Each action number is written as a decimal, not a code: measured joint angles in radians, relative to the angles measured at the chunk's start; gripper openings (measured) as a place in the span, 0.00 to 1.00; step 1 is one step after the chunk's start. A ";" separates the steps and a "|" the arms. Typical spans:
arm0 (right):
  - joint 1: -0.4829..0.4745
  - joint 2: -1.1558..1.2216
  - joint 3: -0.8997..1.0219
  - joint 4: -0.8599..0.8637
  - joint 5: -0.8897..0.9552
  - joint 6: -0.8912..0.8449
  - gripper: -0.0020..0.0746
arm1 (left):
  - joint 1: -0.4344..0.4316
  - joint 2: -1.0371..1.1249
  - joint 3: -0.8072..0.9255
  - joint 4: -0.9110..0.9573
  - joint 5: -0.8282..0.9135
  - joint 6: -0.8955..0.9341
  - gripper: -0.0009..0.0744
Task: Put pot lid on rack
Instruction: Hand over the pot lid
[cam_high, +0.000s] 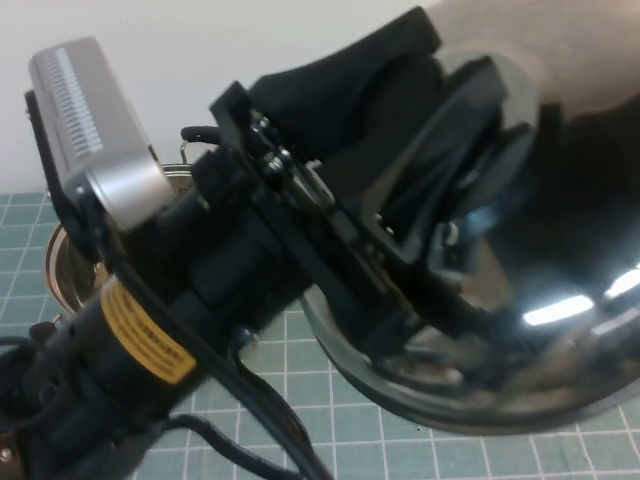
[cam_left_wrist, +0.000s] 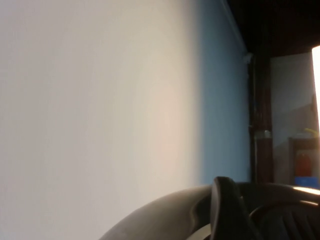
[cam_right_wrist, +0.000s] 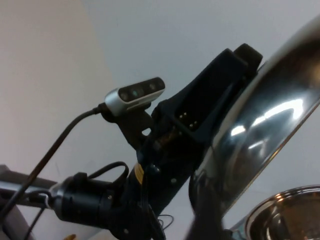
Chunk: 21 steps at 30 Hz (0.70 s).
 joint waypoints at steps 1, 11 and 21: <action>0.000 0.000 0.000 0.001 0.000 0.026 0.69 | -0.018 0.000 0.000 -0.009 0.000 0.007 0.42; 0.000 0.066 -0.024 0.005 0.015 0.168 0.88 | -0.155 0.010 0.000 -0.016 0.002 0.018 0.42; 0.000 0.165 -0.098 0.006 0.013 0.170 0.56 | -0.191 0.128 0.000 0.045 -0.001 0.016 0.42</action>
